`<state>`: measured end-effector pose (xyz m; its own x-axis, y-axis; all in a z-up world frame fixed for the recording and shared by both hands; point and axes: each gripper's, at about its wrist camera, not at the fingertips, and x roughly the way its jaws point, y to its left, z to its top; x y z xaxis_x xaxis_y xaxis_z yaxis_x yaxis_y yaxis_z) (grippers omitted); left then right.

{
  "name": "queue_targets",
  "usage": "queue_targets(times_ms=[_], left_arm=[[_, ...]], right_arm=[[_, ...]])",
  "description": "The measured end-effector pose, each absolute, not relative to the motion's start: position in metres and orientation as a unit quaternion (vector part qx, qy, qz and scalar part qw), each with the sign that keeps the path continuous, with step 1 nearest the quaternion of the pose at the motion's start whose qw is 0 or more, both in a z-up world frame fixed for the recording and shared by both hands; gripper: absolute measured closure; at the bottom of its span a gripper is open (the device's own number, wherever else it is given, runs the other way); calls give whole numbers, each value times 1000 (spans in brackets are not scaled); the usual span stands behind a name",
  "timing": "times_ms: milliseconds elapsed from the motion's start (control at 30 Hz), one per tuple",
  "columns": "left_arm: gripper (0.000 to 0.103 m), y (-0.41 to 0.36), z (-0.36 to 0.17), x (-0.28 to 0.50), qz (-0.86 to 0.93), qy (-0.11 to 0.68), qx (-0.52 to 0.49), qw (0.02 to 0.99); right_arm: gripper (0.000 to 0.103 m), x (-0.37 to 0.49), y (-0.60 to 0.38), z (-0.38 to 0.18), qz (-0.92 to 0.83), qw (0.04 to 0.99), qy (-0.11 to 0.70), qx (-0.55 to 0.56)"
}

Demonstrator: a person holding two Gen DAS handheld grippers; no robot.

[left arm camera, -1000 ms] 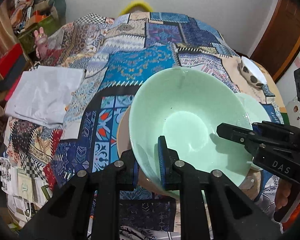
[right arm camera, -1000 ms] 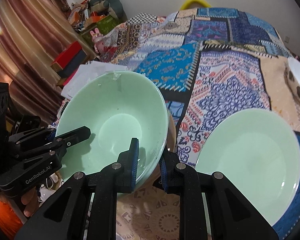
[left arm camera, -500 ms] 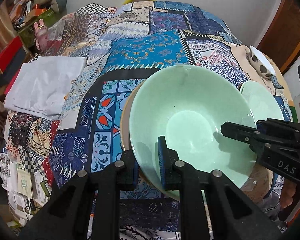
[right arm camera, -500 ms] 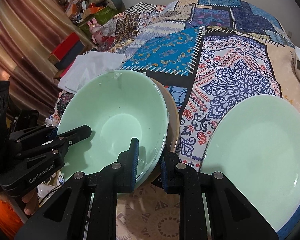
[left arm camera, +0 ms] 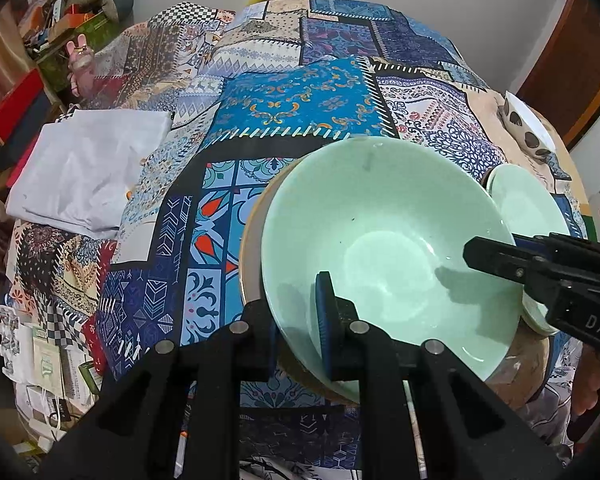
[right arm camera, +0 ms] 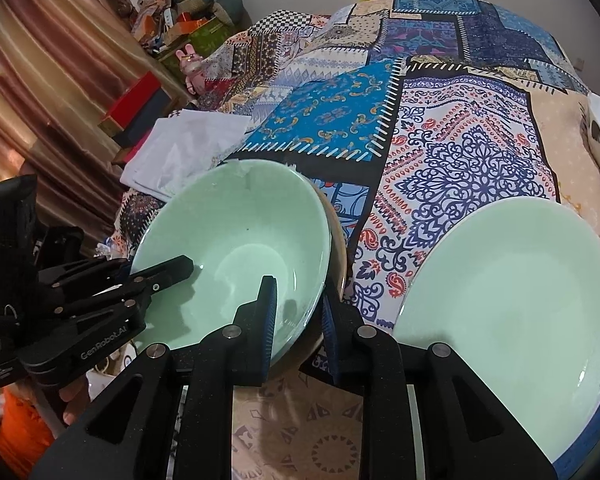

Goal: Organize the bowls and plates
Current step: 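Lower the light green bowl into the pink bowl with both grippers, then open both grippers and move them toward the white bowl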

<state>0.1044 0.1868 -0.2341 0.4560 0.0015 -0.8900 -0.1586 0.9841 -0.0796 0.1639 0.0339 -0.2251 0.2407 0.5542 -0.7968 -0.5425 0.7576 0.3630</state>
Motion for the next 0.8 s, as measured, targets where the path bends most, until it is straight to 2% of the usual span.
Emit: queue_targets(times_ms=[467,667,800], left_arm=[[84,173,-232,108,57,526,-41,848],[74,176,-224,107,59,529,-56,844],[60,177,-210,103,69,513,-58,854]], right_arm=[[82,162,24,-217,347,798,493,-4],[79,160,16,-212,340,807,483,-19],[74,161,4,-203,332,817,471,-25]])
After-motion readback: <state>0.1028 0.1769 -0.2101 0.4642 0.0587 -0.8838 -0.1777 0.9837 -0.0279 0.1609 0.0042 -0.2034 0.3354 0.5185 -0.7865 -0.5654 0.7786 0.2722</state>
